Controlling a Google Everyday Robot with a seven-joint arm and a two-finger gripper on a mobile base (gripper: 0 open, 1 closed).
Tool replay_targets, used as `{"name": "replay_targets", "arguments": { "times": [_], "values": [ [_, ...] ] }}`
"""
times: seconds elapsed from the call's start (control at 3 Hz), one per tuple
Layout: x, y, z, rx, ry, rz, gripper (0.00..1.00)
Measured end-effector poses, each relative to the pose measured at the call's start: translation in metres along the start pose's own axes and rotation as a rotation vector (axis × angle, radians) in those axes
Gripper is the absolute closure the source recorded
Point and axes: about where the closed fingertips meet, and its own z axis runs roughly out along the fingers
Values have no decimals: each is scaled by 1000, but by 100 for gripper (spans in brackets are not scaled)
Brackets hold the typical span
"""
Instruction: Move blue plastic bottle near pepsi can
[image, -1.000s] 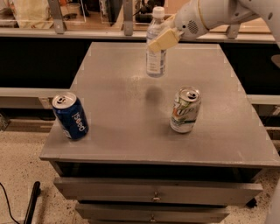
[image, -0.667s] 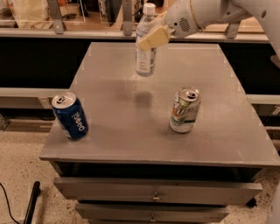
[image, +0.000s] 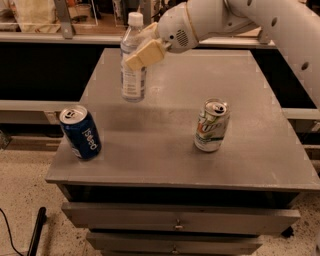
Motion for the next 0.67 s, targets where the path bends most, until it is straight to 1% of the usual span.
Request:
{"name": "replay_targets", "arguments": {
  "times": [0.33,0.67],
  "values": [
    [-8,21,19,-72,-19,-17,100],
    [-13,48,40,-172,-23,-82,100]
  ]
}}
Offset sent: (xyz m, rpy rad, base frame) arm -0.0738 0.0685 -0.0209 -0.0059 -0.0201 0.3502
